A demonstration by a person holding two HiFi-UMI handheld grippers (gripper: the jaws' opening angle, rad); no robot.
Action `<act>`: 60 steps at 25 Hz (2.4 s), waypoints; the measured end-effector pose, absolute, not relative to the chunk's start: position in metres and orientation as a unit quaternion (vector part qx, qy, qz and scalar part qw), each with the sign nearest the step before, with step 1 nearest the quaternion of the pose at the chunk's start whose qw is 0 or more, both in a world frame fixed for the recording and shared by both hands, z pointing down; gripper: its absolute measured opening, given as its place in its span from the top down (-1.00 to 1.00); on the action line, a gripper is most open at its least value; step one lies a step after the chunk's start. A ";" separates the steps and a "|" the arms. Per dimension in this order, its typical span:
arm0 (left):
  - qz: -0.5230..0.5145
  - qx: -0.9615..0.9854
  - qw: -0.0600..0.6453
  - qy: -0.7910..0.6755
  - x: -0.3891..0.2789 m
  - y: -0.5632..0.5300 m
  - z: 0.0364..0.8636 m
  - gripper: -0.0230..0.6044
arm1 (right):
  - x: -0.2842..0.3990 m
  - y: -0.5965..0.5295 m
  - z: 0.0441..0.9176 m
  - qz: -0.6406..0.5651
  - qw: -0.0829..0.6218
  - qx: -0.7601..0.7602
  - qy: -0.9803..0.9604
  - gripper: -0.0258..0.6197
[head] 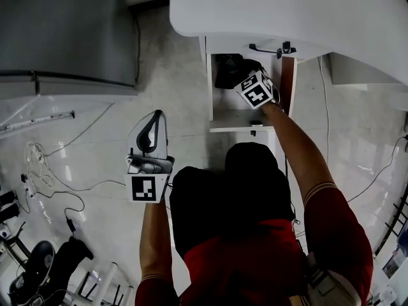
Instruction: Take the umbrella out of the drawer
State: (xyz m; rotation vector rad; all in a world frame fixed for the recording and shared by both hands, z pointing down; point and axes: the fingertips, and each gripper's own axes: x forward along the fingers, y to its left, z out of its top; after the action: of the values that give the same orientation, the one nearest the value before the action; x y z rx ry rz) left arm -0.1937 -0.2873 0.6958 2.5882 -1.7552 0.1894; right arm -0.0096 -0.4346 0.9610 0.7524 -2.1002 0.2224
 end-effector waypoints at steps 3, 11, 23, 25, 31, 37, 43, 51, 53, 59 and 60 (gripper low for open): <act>0.064 0.823 0.009 -0.564 -0.197 -0.283 0.694 0.91 | -0.012 -0.430 0.957 0.083 0.434 0.300 -0.845 0.07; 0.071 0.819 0.033 -0.569 -0.197 -0.276 0.674 0.91 | -0.018 -0.409 0.920 0.020 0.439 0.260 -0.860 0.14; 0.070 0.826 0.048 -0.557 -0.182 -0.275 0.589 0.91 | -0.024 -0.367 0.809 -0.032 0.418 0.221 -0.880 0.15; 0.070 0.829 0.047 -0.554 -0.180 -0.273 0.569 0.91 | -0.026 -0.359 0.781 -0.031 0.408 0.222 -0.885 0.15; 0.064 0.833 0.051 -0.547 -0.166 -0.271 0.503 0.91 | -0.026 -0.330 0.683 -0.021 0.367 0.224 -0.903 0.15; 0.057 0.839 0.047 -0.540 -0.158 -0.263 0.438 0.91 | -0.025 -0.299 0.580 0.002 0.315 0.239 -0.919 0.15; 0.045 0.846 0.038 -0.530 -0.141 -0.242 0.375 0.91 | -0.012 -0.276 0.472 0.037 0.236 0.281 -0.930 0.14; 0.018 0.861 0.018 -0.508 -0.102 -0.212 0.309 0.91 | 0.018 -0.236 0.364 0.051 0.154 0.319 -0.934 0.14; 0.012 0.865 0.013 -0.502 -0.095 -0.204 0.295 0.91 | 0.025 -0.226 0.343 0.060 0.135 0.328 -0.933 0.15; -0.010 0.874 -0.003 -0.486 -0.076 -0.193 0.245 0.91 | 0.050 -0.211 0.281 0.054 0.078 0.359 -0.928 0.14; -0.012 0.875 -0.005 -0.485 -0.074 -0.192 0.240 0.91 | 0.052 -0.210 0.274 0.053 0.072 0.362 -0.928 0.15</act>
State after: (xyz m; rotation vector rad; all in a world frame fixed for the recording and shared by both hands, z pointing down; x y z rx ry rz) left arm -0.0741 -0.1918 0.2400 2.7557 -1.5272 -0.0378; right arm 0.0521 -0.2096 0.2739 1.0885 -2.7893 0.1597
